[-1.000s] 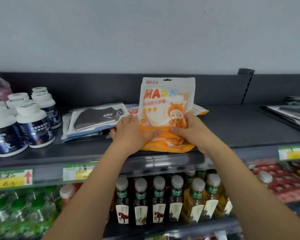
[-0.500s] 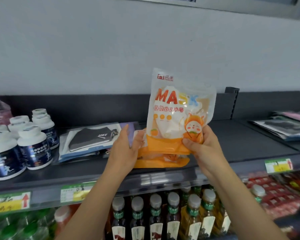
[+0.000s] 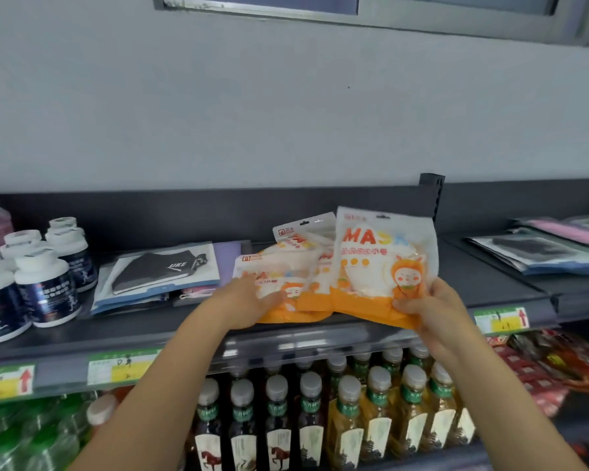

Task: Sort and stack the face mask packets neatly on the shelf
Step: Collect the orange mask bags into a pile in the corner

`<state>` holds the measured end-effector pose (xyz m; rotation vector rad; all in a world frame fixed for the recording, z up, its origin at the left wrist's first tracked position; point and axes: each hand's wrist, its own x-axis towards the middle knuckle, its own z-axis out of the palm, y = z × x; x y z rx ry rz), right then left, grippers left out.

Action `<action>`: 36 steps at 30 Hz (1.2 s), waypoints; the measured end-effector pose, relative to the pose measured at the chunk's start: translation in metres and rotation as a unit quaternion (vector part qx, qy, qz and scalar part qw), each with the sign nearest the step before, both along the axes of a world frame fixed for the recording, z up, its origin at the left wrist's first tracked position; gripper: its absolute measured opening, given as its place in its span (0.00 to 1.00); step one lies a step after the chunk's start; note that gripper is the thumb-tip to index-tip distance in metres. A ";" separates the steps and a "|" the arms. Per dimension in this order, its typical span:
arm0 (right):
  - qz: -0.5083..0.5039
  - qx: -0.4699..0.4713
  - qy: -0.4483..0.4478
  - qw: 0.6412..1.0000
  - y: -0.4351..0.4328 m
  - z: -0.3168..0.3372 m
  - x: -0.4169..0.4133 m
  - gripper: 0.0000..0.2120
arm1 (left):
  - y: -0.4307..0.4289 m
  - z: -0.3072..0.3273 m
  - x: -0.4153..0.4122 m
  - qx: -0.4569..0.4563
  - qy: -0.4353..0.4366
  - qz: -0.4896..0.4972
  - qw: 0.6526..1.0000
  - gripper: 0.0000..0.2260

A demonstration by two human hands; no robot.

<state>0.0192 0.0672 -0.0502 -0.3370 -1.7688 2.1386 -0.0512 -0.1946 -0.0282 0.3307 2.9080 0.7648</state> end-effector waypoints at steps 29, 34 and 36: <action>-0.066 -0.063 -0.005 0.996 0.028 0.034 -0.006 0.23 | 0.009 0.037 -0.082 0.080 0.051 0.121 0.988 0.24; -0.089 -0.021 -0.040 0.995 0.019 0.028 -0.021 0.21 | 0.004 0.031 -0.112 0.009 -0.021 0.018 1.000 0.37; -0.093 -0.013 -0.050 0.994 0.016 0.029 -0.029 0.21 | 0.006 0.029 -0.120 -0.023 -0.057 -0.028 0.998 0.39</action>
